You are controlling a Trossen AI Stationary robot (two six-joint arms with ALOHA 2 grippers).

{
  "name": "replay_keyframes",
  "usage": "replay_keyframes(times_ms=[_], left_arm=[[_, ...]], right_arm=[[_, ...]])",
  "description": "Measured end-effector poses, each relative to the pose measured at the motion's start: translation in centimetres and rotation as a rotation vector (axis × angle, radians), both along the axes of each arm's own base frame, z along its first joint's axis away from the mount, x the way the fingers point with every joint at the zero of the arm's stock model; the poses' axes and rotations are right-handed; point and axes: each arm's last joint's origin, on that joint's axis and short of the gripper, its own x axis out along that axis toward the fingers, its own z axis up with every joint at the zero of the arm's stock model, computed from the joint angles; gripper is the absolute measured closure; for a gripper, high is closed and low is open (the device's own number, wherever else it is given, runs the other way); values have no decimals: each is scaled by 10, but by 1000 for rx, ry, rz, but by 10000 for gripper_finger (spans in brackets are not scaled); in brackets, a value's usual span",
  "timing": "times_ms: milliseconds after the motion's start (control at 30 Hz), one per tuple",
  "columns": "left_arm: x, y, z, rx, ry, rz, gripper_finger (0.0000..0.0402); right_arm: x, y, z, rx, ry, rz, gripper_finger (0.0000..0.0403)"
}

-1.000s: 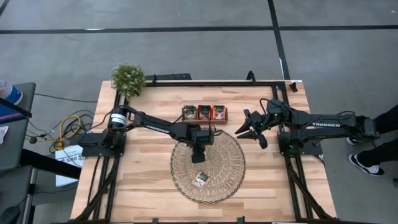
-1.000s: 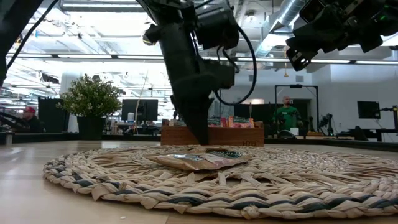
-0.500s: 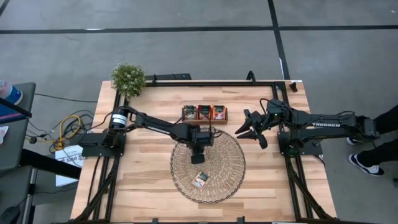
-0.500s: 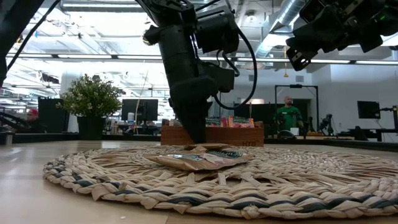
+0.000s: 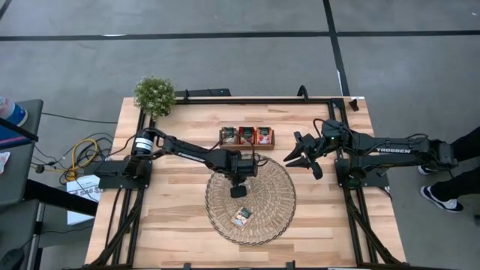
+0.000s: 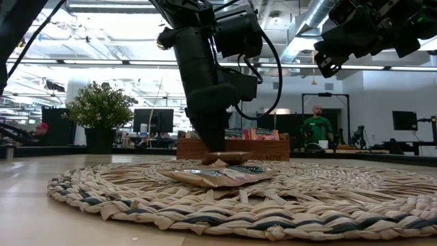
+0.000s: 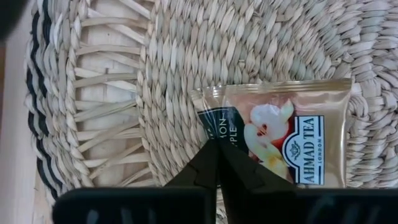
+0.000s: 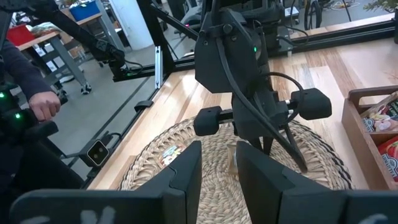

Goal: Pick & Place Tea
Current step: Put the green tea bag to the left of the wooden organizer

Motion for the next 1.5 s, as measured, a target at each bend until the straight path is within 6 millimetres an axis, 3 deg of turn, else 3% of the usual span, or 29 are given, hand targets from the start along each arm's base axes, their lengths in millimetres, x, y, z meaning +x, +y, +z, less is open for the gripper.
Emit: replay_keyframes(times_ms=[133, 300, 500, 700, 800, 1067, 1267, 1500], left_arm=[[-3, 1, 13, 21, 13, 23, 401], [-3, 4, 59, 114, -33, 50, 401], [-8, 9, 109, 344, -61, 5, 401], [-14, 16, 129, 580, 46, -55, 401], [-20, 21, 129, 681, 127, -67, 402], [-21, 46, 123, 759, 144, 68, 401], [-24, 64, 100, 776, 170, 107, 401], [-27, 68, 75, 835, 194, 91, 401]], right_arm=[[0, 0, 0, 0, 0, 0, 310], [0, 0, 0, 0, 1, 0, 310], [0, 0, 0, 0, 1, 0, 310], [0, 0, 0, 0, 1, 0, 310], [0, 0, 0, 0, 0, 0, 310], [0, 0, 0, -2, 0, 0, 310], [0, 0, 0, -2, 0, 0, 310], [0, 0, 0, -2, 1, 1, 310]])
